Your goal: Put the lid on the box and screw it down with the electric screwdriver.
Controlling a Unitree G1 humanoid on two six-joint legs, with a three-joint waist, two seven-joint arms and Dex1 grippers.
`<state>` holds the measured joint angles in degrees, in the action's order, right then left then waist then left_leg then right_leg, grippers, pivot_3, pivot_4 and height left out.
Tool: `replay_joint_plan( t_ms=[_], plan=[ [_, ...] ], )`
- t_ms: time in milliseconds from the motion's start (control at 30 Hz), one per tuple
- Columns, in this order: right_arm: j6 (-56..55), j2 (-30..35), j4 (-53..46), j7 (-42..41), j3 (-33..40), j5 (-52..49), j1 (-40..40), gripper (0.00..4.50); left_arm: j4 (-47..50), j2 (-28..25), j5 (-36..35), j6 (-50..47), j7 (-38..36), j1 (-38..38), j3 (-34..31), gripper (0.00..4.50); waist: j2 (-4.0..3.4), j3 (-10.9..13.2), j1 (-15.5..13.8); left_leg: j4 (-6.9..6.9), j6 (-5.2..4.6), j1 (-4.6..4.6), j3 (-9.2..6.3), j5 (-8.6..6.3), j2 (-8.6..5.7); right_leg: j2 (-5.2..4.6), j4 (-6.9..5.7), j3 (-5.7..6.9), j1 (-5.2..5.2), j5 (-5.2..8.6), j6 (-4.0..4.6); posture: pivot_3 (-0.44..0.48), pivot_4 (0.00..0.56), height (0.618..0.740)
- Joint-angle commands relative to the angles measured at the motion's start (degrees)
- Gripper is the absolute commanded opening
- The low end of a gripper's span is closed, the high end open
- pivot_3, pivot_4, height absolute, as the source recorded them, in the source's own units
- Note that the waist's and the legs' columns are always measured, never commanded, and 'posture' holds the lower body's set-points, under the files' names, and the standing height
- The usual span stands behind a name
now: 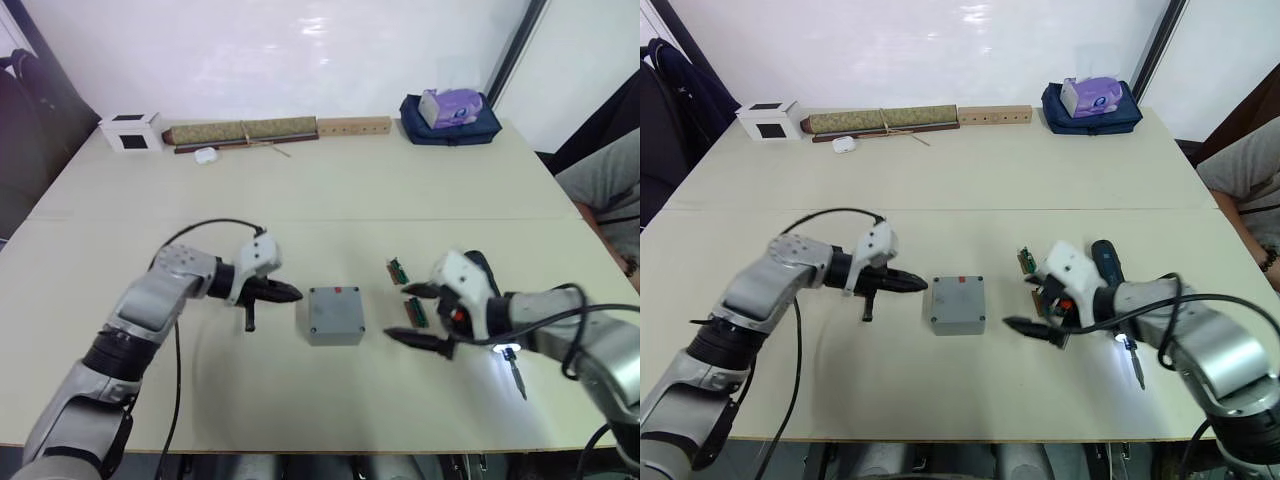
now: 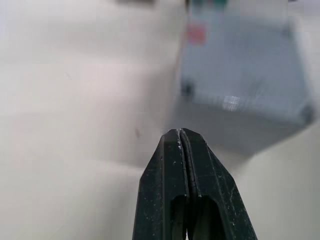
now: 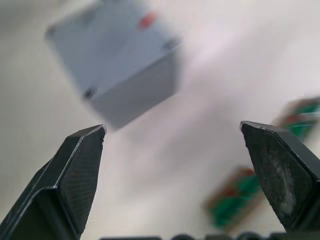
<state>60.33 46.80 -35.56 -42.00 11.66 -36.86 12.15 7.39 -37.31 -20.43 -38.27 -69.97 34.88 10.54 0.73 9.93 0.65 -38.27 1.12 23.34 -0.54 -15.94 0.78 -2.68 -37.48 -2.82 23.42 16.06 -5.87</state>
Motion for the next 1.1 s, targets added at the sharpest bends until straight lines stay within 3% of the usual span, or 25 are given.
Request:
replay_joint_plan(
  t_ms=[33,233,333,467,967,1100],
  plan=[
    [-4.72,-5.92,7.38,8.0,-0.68,5.24,-0.12,4.42,3.18,0.95,-3.37,-2.49,1.02,2.13,-1.52,0.0,0.13,-0.08,0.11,0.01,0.0,-0.04,0.01,0.0,-0.02,0.01,0.0,0.0,-0.03,0.0,0.0,0.0,0.15,0.74],
    [-14.77,-11.94,17.58,13.82,-5.59,13.82,1.32,4.42,0.84,3.37,-3.15,-2.0,3.92,4.46,-1.01,0.0,0.07,-0.07,0.21,0.02,0.02,-0.06,0.13,0.01,-0.06,0.02,-0.08,-0.09,0.05,0.0,0.0,0.0,0.15,0.74],
    [-16.66,-14.05,19.4,14.96,-6.45,15.05,2.17,3.81,1.69,3.78,-4.95,-3.85,4.53,3.94,-1.71,0.0,0.07,-0.07,0.25,0.01,0.04,-0.05,0.13,0.02,-0.06,0.0,-0.09,-0.09,0.06,0.0,0.0,0.0,0.15,0.74],
    [-17.15,-15.19,19.44,14.69,-7.22,15.26,2.47,2.42,2.3,3.98,-5.8,-4.76,5.78,3.51,-1.84,0.0,0.07,-0.07,0.19,0.02,0.04,-0.05,0.1,0.02,-0.05,0.02,-0.09,-0.09,0.06,0.0,0.0,0.0,0.15,0.74],
    [-19.05,-16.34,22.11,13.95,-10.16,17.37,4.51,2.42,1.2,3.09,-4.93,-3.38,6.0,2.77,0.06,0.0,0.07,-0.07,0.19,0.02,0.05,-0.05,0.11,0.03,-0.06,0.01,-0.09,-0.09,0.05,0.0,0.0,0.0,0.15,0.74],
    [-19.82,-16.31,23.0,13.78,-10.58,18.3,4.47,1.31,1.06,3.13,-4.8,-3.0,6.06,2.54,0.18,0.0,0.07,-0.07,0.19,0.02,0.05,-0.05,0.11,0.03,-0.06,0.01,-0.09,-0.09,0.05,0.0,0.0,0.0,0.15,0.74]
  ],
)
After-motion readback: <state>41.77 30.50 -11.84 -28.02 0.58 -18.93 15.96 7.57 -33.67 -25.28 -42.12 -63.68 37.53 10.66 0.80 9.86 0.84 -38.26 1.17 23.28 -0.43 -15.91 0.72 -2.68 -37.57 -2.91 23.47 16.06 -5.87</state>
